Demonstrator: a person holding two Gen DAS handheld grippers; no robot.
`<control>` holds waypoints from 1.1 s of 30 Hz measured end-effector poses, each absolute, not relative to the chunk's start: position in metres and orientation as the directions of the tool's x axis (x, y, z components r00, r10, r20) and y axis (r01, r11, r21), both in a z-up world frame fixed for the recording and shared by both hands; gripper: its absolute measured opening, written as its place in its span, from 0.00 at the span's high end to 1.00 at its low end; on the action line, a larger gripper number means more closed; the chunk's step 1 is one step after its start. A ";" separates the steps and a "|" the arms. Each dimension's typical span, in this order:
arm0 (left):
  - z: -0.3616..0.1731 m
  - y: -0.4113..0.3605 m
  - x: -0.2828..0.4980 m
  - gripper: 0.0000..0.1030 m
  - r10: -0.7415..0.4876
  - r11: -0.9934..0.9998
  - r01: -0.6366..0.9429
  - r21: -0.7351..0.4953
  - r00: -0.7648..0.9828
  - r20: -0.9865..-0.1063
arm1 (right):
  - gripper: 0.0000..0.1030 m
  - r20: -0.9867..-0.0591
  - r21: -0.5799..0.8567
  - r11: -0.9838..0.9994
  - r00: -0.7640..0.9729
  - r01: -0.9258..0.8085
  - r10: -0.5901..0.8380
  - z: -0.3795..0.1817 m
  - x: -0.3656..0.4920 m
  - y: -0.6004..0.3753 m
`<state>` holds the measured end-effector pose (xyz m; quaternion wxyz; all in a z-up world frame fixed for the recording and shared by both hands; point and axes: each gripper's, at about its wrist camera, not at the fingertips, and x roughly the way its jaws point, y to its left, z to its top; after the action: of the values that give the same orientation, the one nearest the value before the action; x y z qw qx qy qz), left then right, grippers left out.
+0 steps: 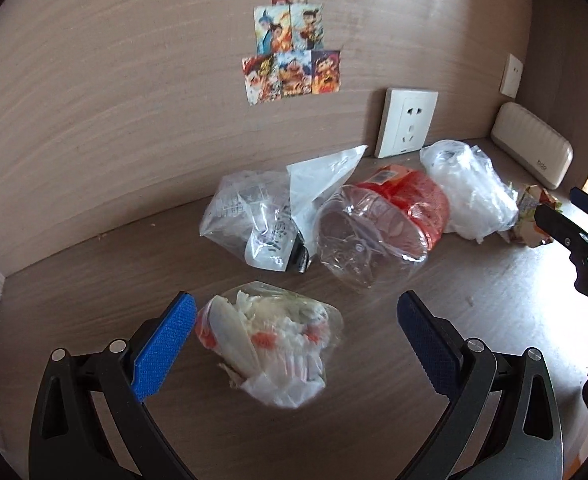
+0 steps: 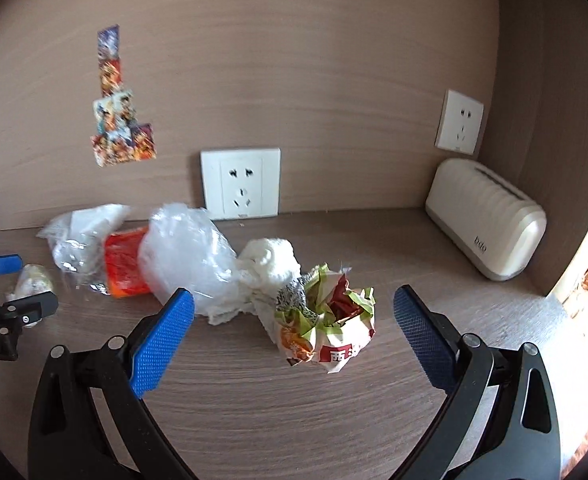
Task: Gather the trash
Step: 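Grasp the clear wrapper bag with the left tool while the right tool grasps the crumpled snack bag, then carry the wrapper bag and snack bag over the white trash bin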
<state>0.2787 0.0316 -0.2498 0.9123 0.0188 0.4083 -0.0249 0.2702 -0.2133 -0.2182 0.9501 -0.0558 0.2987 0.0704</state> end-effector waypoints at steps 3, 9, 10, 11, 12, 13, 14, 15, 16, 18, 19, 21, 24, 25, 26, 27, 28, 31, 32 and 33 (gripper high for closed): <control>-0.255 0.036 0.283 0.04 -0.036 0.998 0.061 0.006 0.654 -0.756 | 0.04 -0.603 -0.073 0.985 0.794 -0.155 0.081 -0.225 0.281 -0.215; -0.264 0.032 0.291 0.06 -0.040 0.997 0.080 0.014 0.631 -0.774 | 0.32 -0.680 -0.008 0.989 0.726 -0.147 0.103 -0.236 0.301 -0.225; -0.266 0.031 0.291 0.09 -0.036 0.996 0.082 0.021 0.630 -0.776 | 0.35 -0.688 -0.005 0.989 0.719 -0.145 0.102 -0.238 0.302 -0.225; -0.267 0.028 0.292 0.17 -0.032 0.996 0.087 0.030 0.627 -0.779 | 0.40 -0.696 0.006 0.989 0.709 -0.151 0.112 -0.239 0.304 -0.226; -0.269 0.026 0.293 0.22 -0.028 0.995 0.089 0.035 0.625 -0.780 | 0.40 -0.700 0.009 0.988 0.704 -0.154 0.116 -0.240 0.304 -0.226; -0.271 0.025 0.294 0.31 -0.032 0.995 0.091 0.031 0.615 -0.788 | 0.40 -0.700 0.010 0.988 0.704 -0.156 0.119 -0.240 0.304 -0.226; -0.274 0.023 0.297 0.40 -0.039 0.995 0.095 0.023 0.606 -0.795 | 0.43 -0.700 0.009 0.987 0.704 -0.158 0.119 -0.241 0.303 -0.225; -0.276 0.022 0.297 0.41 -0.048 0.995 0.098 0.014 0.600 -0.798 | 0.44 -0.702 0.006 0.987 0.702 -0.162 0.119 -0.241 0.303 -0.225; -0.275 0.021 0.297 0.48 -0.052 0.995 0.099 0.011 0.605 -0.795 | 0.46 -0.701 0.007 0.987 0.702 -0.164 0.121 -0.241 0.302 -0.225; -0.276 0.017 0.297 0.48 -0.053 0.994 0.107 0.015 0.605 -0.794 | 0.48 -0.701 0.011 0.986 0.702 -0.165 0.126 -0.241 0.301 -0.225; -0.276 0.016 0.296 0.48 -0.056 0.993 0.113 0.016 0.607 -0.793 | 0.48 -0.703 0.013 0.986 0.700 -0.167 0.128 -0.241 0.302 -0.226; -0.275 0.013 0.294 0.49 -0.060 0.993 0.115 0.013 0.609 -0.791 | 0.50 -0.700 0.017 0.986 0.703 -0.164 0.128 -0.240 0.301 -0.227; -0.275 0.010 0.290 0.50 -0.067 0.993 0.121 0.009 0.611 -0.789 | 0.52 -0.699 0.017 0.986 0.703 -0.165 0.130 -0.240 0.302 -0.227; -0.274 0.009 0.289 0.50 -0.069 0.992 0.123 0.008 0.611 -0.788 | 0.53 -0.701 0.017 0.986 0.701 -0.167 0.131 -0.240 0.301 -0.227; -0.274 0.007 0.288 0.51 -0.073 0.992 0.125 0.005 0.612 -0.788 | 0.54 -0.701 0.016 0.986 0.701 -0.168 0.131 -0.239 0.300 -0.227; -0.273 0.006 0.286 0.51 -0.073 0.992 0.128 0.007 0.612 -0.787 | 0.54 -0.698 0.017 0.986 0.704 -0.168 0.132 -0.239 0.299 -0.227; -0.272 0.003 0.285 0.51 -0.072 0.991 0.130 0.010 0.614 -0.786 | 0.54 -0.697 0.021 0.986 0.705 -0.165 0.133 -0.238 0.299 -0.227; -0.266 0.002 0.279 0.51 -0.075 0.991 0.132 0.010 0.619 -0.782 | 0.54 -0.692 0.035 0.985 0.708 -0.166 0.144 -0.234 0.294 -0.228; -0.264 0.001 0.277 0.51 -0.074 0.991 0.132 0.012 0.622 -0.779 | 0.54 -0.688 0.037 0.985 0.711 -0.169 0.148 -0.232 0.291 -0.228; -0.262 0.001 0.276 0.51 -0.071 0.991 0.131 0.015 0.627 -0.776 | 0.54 -0.685 0.038 0.984 0.713 -0.172 0.151 -0.229 0.289 -0.228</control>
<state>0.2762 0.0009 -0.2624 0.9012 0.0349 0.4284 -0.0560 0.2887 -0.2278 -0.2293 0.9254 -0.0144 0.3686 0.0871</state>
